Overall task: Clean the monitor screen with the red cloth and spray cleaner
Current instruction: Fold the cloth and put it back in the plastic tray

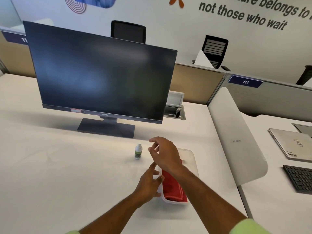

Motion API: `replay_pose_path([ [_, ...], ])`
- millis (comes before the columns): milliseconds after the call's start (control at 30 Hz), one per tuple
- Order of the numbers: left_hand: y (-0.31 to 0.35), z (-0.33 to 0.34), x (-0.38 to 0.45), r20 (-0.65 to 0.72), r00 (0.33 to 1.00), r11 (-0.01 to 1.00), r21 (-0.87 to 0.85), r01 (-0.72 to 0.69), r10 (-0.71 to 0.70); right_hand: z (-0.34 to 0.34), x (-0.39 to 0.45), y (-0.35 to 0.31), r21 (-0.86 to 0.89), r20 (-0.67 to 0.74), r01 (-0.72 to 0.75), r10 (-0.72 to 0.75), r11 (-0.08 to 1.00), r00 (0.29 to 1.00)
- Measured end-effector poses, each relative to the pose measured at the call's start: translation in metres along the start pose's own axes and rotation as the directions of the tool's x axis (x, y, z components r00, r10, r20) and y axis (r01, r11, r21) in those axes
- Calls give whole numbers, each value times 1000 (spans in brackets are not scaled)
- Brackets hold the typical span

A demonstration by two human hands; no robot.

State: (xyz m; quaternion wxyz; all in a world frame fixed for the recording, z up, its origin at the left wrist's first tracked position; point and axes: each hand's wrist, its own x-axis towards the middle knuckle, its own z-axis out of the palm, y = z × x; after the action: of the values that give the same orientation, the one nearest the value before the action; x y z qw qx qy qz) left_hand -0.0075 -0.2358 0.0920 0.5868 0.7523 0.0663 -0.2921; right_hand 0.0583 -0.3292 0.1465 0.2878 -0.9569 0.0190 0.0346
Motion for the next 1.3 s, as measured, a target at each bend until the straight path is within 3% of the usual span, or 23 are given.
replay_pose_path([
  [233, -2, -8, -2, -19, 1000, 997, -74, 20, -22, 13, 45, -20, -92, 180, 171, -152, 981, 972],
  [367, -3, -11, -2, -27, 999, 998, -65, 27, -29, 23, 54, -22, -147, 204, 173, -142, 974, 969],
  [567, -5, -12, -2, -40, 999, 1000, -19, 21, -21, 22, 50, -9, -130, 107, 143, -130, 981, 986],
  [800, -1, -7, 2, -24, 1000, 1000, 21, 1, -1, -27, 26, 10, -35, -85, 131, -134, 991, 987],
  [1067, -2, 0, 0, 4, 1000, 1000, 15, -13, 13, -92, -14, 68, 63, -268, 96, -75, 993, 961],
  [1300, -1, 1, -4, -4, 998, 998, 41, -55, 55, -96, -40, 122, 60, -336, 44, -22, 997, 942],
])
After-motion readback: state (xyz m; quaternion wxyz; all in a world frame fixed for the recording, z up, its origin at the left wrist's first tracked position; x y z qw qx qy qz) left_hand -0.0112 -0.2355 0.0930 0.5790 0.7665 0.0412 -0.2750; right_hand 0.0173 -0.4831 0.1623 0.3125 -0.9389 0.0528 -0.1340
